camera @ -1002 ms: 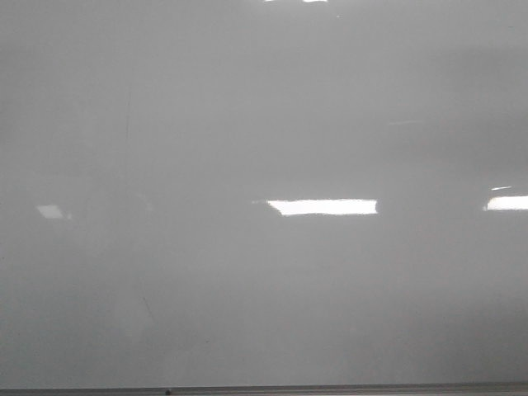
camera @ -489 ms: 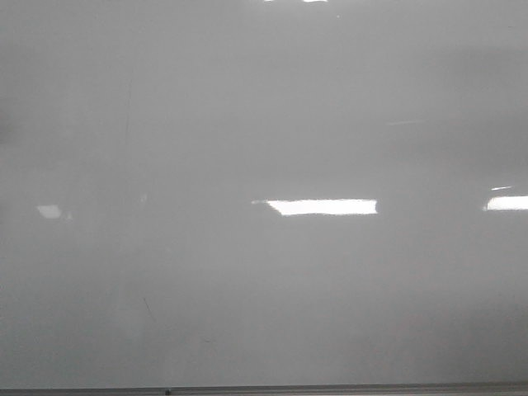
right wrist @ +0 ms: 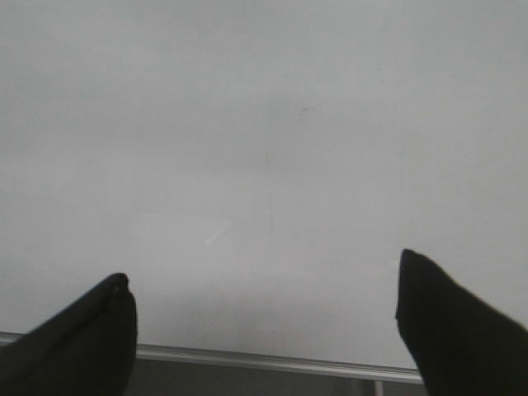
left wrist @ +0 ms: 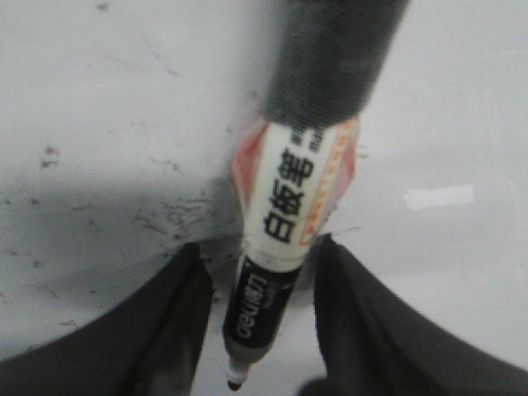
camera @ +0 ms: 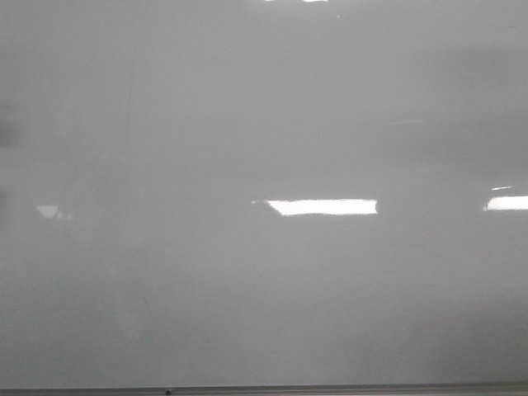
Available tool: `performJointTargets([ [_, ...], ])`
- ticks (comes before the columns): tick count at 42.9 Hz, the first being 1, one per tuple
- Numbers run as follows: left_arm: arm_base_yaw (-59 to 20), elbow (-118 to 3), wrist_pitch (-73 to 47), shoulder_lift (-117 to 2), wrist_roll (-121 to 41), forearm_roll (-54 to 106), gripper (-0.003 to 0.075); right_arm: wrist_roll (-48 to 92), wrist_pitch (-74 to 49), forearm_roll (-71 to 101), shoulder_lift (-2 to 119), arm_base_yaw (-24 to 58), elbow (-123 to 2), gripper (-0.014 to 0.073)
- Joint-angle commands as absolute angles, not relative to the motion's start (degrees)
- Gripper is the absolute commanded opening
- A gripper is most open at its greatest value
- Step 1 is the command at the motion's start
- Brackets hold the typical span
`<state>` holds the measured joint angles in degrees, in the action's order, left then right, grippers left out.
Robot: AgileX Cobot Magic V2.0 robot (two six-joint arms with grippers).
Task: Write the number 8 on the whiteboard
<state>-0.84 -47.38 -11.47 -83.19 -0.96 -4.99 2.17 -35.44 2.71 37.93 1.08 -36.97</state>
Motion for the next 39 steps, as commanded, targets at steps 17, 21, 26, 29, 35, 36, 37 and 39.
performJointTargets([
  [17,-1.1,-49.2,-12.8,-78.1,-0.9,-5.1,-0.002,2.8,-34.7,2.2,38.2,0.9,-41.9,0.0654],
  [21,-1.1,-49.2,-16.8,-75.0,-0.9,-5.1,-0.0021,2.8,-38.2,2.3,38.2,0.9,-44.5,0.0654],
  [26,-1.6,-49.2,-22.1,-70.2,-1.3,-5.2,-0.0021,2.8,-42.0,2.3,38.2,0.9,-47.3,0.0654],
  [29,-2.9,-50.0,-27.5,-67.8,-4.1,-5.2,-0.0021,2.8,-43.7,2.3,38.2,0.9,-48.7,0.0654],
  [35,-8.5,-54.3,-40.0,-65.9,-10.9,-3.1,-0.002,2.8,-44.8,2.3,38.4,0.9,-50.4,0.0654],
  [36,-9.6,-55.4,-43.1,-65.9,-12.4,-2.1,-0.0021,2.8,-45.2,2.3,38.4,0.9,-50.7,0.0654],
  [37,-10.6,-55.9,-45.2,-65.9,-14.0,-1.4,-0.002,2.8,-45.5,2.3,38.6,0.9,-50.9,0.0654],
  [39,-13.2,-57.7,-49.2,-66.4,-18.5,1.1,-0.0021,2.8,-46.2,2.3,39.0,0.9,-51.1,0.0654],
])
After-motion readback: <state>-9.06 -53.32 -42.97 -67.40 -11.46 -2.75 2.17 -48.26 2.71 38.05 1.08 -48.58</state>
